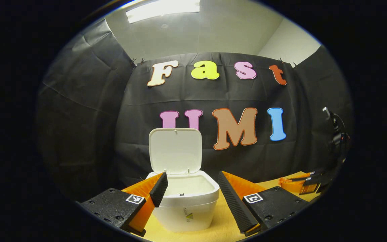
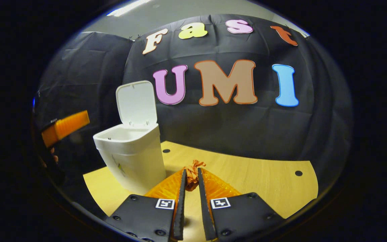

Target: Press the lid of the desktop garbage bin to open it, pick up the crumpled paper on the desktop and throw it into the bin, then pick up the pop can on the desktop and drop it into the bin, and finally close the garbage bin lid.

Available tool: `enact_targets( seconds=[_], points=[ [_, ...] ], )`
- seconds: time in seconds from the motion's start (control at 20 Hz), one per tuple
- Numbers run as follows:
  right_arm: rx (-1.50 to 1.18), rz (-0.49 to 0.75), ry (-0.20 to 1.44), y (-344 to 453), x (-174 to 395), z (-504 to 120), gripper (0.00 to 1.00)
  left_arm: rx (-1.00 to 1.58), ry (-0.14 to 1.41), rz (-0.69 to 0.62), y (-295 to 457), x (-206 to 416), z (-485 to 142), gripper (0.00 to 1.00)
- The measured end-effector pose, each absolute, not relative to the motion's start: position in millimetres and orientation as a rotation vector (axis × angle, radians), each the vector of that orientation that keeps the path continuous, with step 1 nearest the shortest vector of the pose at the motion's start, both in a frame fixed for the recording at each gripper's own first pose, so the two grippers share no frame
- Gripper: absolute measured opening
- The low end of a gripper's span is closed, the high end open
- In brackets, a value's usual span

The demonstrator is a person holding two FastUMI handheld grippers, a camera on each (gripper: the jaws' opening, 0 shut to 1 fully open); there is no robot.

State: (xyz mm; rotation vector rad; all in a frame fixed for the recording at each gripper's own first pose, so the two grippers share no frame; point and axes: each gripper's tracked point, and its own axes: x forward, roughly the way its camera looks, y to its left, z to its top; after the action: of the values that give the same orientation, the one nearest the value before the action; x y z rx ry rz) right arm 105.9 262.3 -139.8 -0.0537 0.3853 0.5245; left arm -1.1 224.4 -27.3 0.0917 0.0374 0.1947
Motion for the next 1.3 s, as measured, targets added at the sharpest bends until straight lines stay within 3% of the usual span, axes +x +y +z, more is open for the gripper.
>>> enact_targets(
  seconds=[0.4, 1.0, 1.05, 1.25, 1.3],
  points=[
    [-0.062, 0.651, 0.208, 352.4, 135.9, -60.6, 0.24, 0.064, 0.052, 0.216, 258.0, 3.1, -38.8, 0.91],
    [-0.108, 0.792, 0.283, 481.8, 134.0, -103.3, 0.24, 0.066, 0.088, 0.280, 322.4, -12.4, -51.4, 0.92],
    [-0.106, 0.805, 0.294, 490.8, 133.8, -106.6, 0.29, 0.065, 0.089, 0.283, 326.4, -13.8, -51.9, 0.92],
    [-0.101, 0.800, 0.315, 503.5, 128.8, -118.3, 0.97, 0.061, 0.088, 0.288, 336.8, -15.2, -52.5, 0.92],
    [-0.097, 0.795, 0.311, 502.5, 129.7, -118.3, 1.00, 0.061, 0.087, 0.284, 335.8, -14.8, -52.8, 0.91]
  ],
)
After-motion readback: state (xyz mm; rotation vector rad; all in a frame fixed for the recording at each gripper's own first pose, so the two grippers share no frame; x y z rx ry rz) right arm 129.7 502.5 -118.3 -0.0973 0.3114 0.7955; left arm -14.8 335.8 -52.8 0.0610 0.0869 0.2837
